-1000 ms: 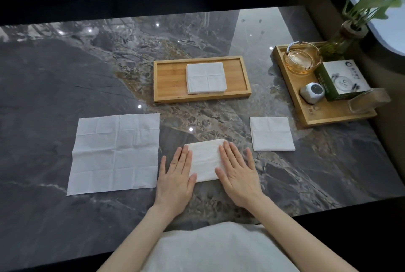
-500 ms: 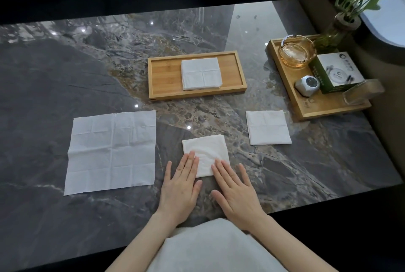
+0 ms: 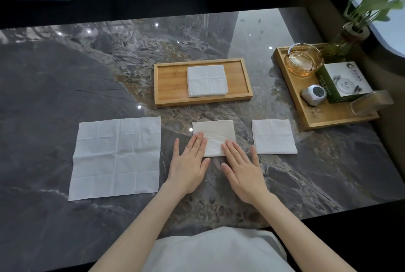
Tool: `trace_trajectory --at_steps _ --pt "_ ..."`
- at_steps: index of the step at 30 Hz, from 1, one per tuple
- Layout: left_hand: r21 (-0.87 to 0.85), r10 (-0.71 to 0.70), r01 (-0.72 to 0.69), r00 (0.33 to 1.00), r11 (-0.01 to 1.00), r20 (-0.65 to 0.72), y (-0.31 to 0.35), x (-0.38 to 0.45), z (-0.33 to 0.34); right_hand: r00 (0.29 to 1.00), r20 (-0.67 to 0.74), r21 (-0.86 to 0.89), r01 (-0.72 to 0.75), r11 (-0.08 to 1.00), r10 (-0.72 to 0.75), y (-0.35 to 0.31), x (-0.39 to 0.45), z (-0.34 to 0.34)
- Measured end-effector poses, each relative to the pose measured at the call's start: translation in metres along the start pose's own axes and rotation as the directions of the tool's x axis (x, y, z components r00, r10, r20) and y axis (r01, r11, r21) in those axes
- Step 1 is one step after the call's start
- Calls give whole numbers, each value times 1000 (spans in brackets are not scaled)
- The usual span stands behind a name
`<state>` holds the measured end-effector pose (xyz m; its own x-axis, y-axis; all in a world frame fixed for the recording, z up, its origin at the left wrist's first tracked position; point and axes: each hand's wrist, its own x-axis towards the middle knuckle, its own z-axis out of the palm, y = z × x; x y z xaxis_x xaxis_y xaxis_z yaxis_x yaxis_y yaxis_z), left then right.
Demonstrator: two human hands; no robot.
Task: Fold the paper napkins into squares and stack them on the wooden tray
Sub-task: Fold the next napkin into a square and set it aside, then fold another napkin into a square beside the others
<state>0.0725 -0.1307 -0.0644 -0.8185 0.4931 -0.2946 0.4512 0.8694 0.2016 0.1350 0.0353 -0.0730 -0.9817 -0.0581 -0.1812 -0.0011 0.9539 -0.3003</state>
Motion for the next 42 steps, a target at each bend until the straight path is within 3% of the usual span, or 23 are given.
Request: trace_trajectory --at_steps 10,12,14,16,19,25,28,32,36,42 --pt "-105 10 -7 1000 994 29 -2 17 -16 997 -68 -16 -41 999 39 -6 25 -14" --pt "-234 17 -24 999 972 -32 -5 16 -24 992 -111 1 -55 998 54 -14 34 -20" --pt "-420 -30 -54 981 906 -189 -10 14 -34 987 -151 50 -47 998 54 -25 45 -30" --pt "-552 -146 -56 937 832 -316 -22 8 -44 985 -172 149 2 989 24 -41 58 -39" --pt "-656 -341 -6 851 755 -400 -54 0 -59 989 -137 335 99 937 -56 -68 81 -46" --pt "-642 -600 222 656 734 -459 -143 -21 -58 980 -160 405 173 898 -117 -121 117 -33" --pt "-514 -575 342 709 787 -409 -170 -32 -42 976 -180 311 176 934 -124 -137 132 -17" --pt "-345 -551 465 807 815 -213 -177 -45 -19 979 -162 141 147 979 -124 -148 140 0" --pt "-283 -570 521 812 805 -126 -176 -45 -5 975 -183 92 147 985 -128 -146 143 10" --pt "-286 -580 533 807 796 -108 -173 -44 -5 972 -208 227 154 962 -107 -146 145 11"
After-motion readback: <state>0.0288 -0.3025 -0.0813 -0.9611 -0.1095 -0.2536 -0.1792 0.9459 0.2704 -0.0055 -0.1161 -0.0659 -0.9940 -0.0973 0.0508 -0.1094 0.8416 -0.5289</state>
